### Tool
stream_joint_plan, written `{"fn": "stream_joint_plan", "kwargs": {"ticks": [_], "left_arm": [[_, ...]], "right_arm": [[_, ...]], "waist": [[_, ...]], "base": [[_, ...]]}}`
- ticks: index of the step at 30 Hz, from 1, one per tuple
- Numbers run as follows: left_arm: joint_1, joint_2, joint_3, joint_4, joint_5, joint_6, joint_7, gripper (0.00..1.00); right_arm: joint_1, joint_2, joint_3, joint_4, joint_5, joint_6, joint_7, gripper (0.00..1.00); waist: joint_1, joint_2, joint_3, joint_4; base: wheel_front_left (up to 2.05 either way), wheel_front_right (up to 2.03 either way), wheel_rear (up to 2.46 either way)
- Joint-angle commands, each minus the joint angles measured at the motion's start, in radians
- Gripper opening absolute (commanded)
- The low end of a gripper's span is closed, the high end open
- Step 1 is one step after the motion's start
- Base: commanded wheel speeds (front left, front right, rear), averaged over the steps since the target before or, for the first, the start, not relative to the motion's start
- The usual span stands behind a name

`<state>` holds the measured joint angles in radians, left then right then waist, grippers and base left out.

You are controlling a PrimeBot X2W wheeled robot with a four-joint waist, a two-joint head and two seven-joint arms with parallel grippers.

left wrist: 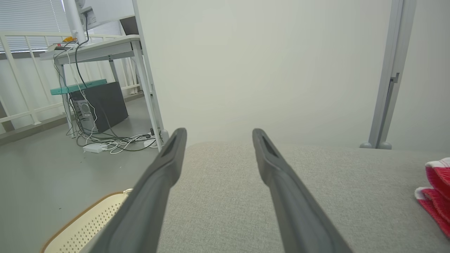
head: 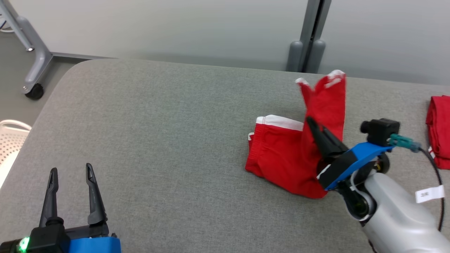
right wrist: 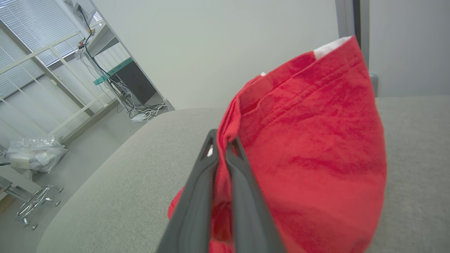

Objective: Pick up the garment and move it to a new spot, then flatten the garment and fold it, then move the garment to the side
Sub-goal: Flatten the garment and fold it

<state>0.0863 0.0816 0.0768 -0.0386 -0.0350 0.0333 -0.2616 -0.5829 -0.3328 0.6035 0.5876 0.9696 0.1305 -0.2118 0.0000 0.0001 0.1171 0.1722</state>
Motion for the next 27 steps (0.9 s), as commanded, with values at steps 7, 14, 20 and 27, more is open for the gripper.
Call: {"fn": "stream_joint_plan", "kwargs": {"ticks": [7,14,20,27], "left_arm": [[-0.010,-0.008,-0.008,0.003,-0.005,0.000,-0.004,1.00],[-0.029,-0.013,-0.017,0.009,-0.006,0.003,-0.004,1.00],[-0.038,-0.016,-0.018,0.015,-0.001,0.004,-0.004,1.00],[-0.025,-0.015,-0.009,0.011,0.005,0.001,-0.004,1.00]], "right_arm": [[0.017,0.087,0.057,0.001,-0.078,0.000,0.030,0.00],[0.034,0.178,0.085,0.081,-0.119,0.000,0.019,0.00],[0.026,0.174,0.109,0.082,-0.108,0.000,-0.009,1.00],[0.026,0.069,-0.009,0.039,-0.124,0.000,-0.051,1.00]], "waist": [[0.0000,-0.0001,0.016,0.038],[0.0000,-0.0001,0.033,0.050],[0.0000,-0.0001,0.035,0.045],[0.0000,-0.0001,0.029,0.020]], "base": [[0.00,0.00,0.00],[0.00,0.00,0.00],[0.00,0.00,0.00],[0.00,0.00,0.00]]}}
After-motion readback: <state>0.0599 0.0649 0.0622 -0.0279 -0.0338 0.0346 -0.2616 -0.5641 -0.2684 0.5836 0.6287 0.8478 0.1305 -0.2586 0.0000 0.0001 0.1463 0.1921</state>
